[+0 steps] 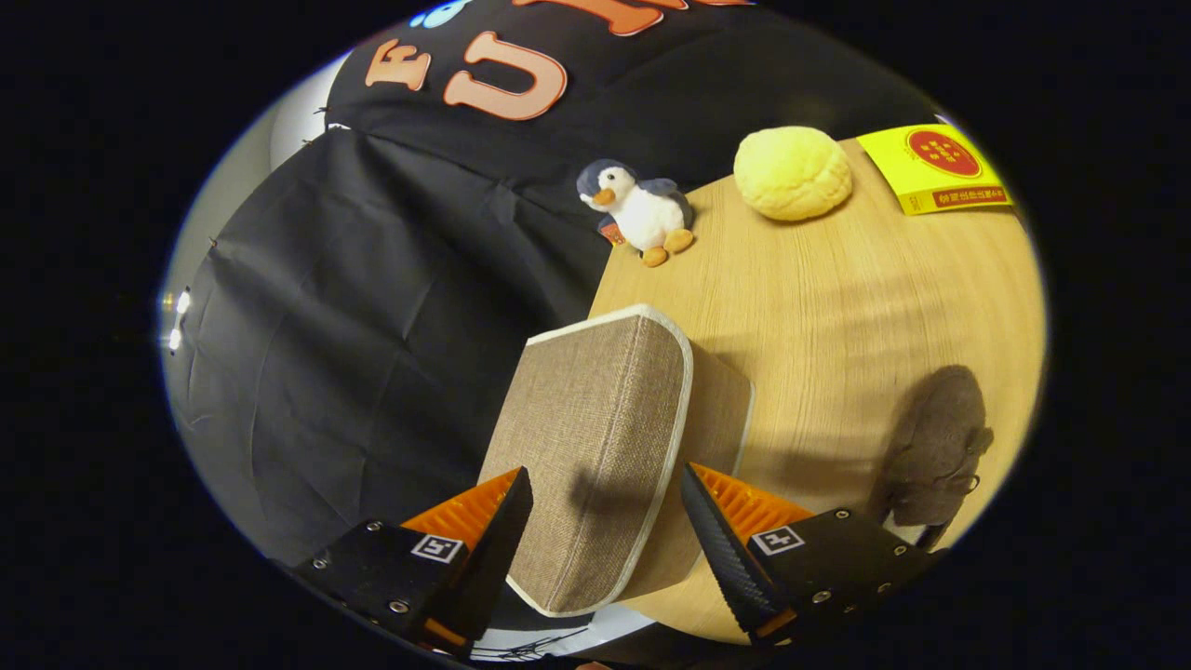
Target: Open the storage box then place both shoes into the box .Put the left shoe in first, then the right shoe, with the right side of both shoes facing outward in a uniform manner.
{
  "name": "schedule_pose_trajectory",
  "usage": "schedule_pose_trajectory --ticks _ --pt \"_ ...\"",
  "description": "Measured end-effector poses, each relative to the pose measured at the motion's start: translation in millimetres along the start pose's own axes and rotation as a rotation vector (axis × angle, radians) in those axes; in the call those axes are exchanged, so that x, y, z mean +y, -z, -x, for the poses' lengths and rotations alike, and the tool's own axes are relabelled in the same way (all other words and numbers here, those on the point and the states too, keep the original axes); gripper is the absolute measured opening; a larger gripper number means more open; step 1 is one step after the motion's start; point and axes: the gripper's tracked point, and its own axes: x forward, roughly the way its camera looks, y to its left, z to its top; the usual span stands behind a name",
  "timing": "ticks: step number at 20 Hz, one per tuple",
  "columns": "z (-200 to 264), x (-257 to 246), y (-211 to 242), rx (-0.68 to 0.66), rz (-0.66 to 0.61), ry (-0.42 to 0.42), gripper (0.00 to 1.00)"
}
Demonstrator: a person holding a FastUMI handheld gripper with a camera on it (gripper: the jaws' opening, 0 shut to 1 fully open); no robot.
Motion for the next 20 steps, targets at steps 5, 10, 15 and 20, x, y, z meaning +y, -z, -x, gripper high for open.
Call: schedule_pose_trajectory --ticks 5,10,15,20 --pt "-17 -4 22 0.049 -0.098 -0.073 0.97" --pt "-16 2 26 0.069 -0.209 -0.154 0.92" --pt "2 0 18 0.05 -0.201 -0.14 0.71" --pt "33 15 4 -0.001 -0.228 -0.205 0.55"
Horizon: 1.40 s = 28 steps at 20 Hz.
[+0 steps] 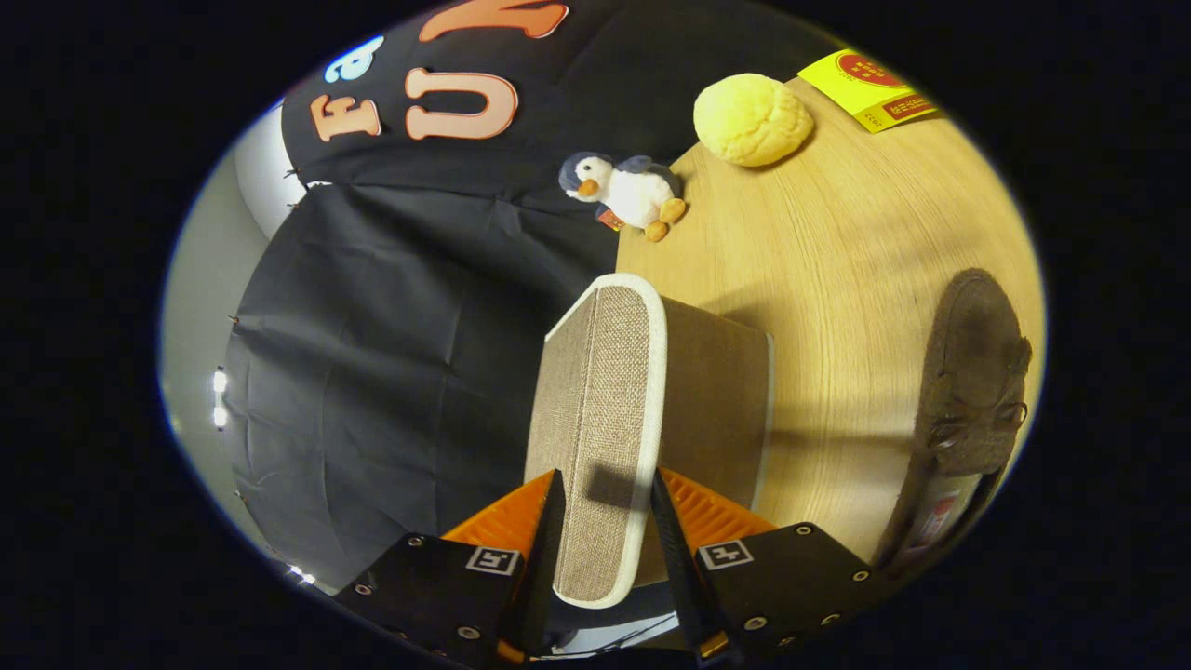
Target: Open the storage box then place both shoes into the box .Put the left shoe in first, then the right shoe, with the right side of both shoes facing outward in a uniform manner.
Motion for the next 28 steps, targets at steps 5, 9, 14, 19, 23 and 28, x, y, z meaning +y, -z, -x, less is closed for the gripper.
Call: schedule_pose_trajectory --ticks 5,9,14,19,23,28 --pt "-2 33 9 0.074 -0.077 -0.102 0.43" --pt "-7 61 3 0.043 -0.081 -0.158 0.24" --pt "-13 117 -16 -0.019 -0.037 -0.253 0.12" --pt "-35 160 -17 -0.049 -0.064 -0.297 0.04" --pt "-58 179 -2 -0.041 0.04 -0.262 0.04" --pt "-88 213 6 -0.05 0.091 -0.262 0.05"
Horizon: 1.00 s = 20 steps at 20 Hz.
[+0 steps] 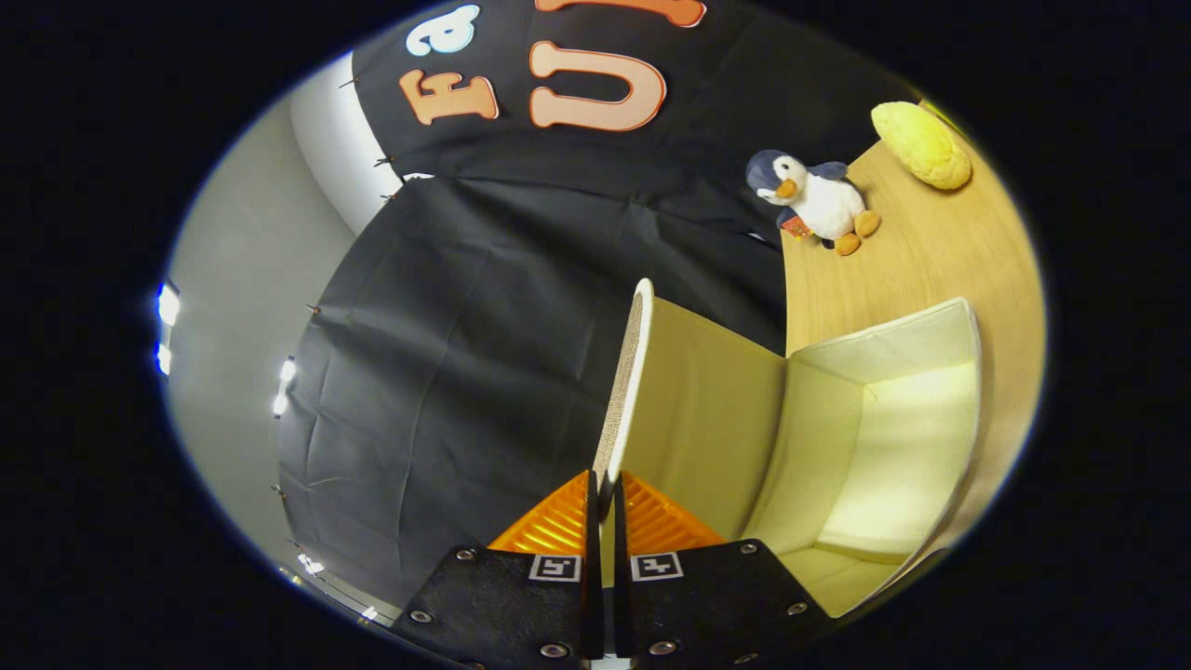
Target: Open the storage box then place both shoes into the box .Put the left shoe in first, then the right shoe, with the right side of both shoes facing outward in a uniform manner.
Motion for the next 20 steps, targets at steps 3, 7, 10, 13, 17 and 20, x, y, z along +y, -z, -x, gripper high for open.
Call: schedule_pose_trajectory --ticks 3,7,10,13,17,20 --pt "-30 11 8 0.017 0.047 0.025 0.05" --pt "-78 4 24 0.047 0.098 0.093 0.08" --pt "-99 -12 36 0.072 0.114 0.156 0.16" --pt "-92 -46 36 0.065 0.221 0.278 0.43" --pt "-62 -85 26 0.041 0.27 0.363 0.71" --pt "-22 -107 2 -0.018 0.312 0.429 0.83"
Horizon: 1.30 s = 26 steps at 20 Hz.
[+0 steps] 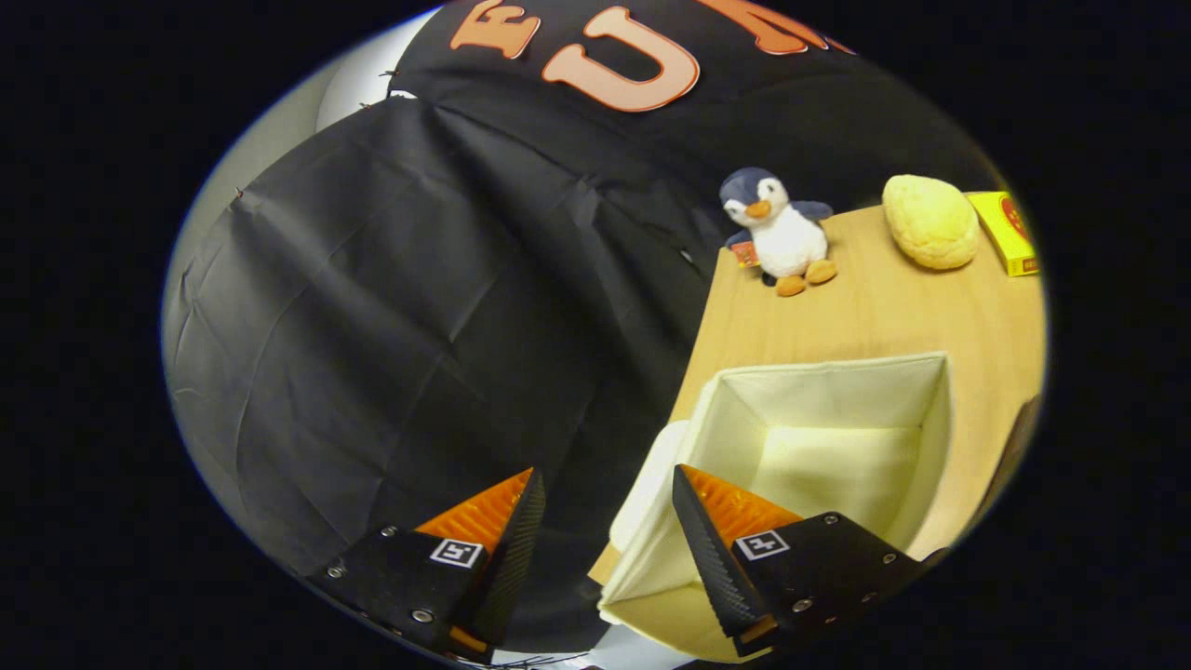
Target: Open the storage box then place both shoes into the box .Put the left shoe in first, then the right shoe, with the right side of both shoes facing outward in a uniform manner.
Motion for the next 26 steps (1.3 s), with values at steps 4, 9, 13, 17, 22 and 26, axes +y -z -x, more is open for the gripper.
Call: schedule_pose_trajectory --ticks 4,9,13,17,22,26 --pt "45 -62 -9 -0.055 0.041 0.117 0.91" --pt "101 -163 -4 -0.079 0.113 0.356 0.96" --pt "152 -224 9 -0.084 0.105 0.49 0.96" --pt "207 -283 37 -0.038 0.139 0.639 0.96" --pt "224 -331 71 0.059 0.126 0.704 0.93" --pt "217 -356 79 0.087 0.155 0.727 0.81"
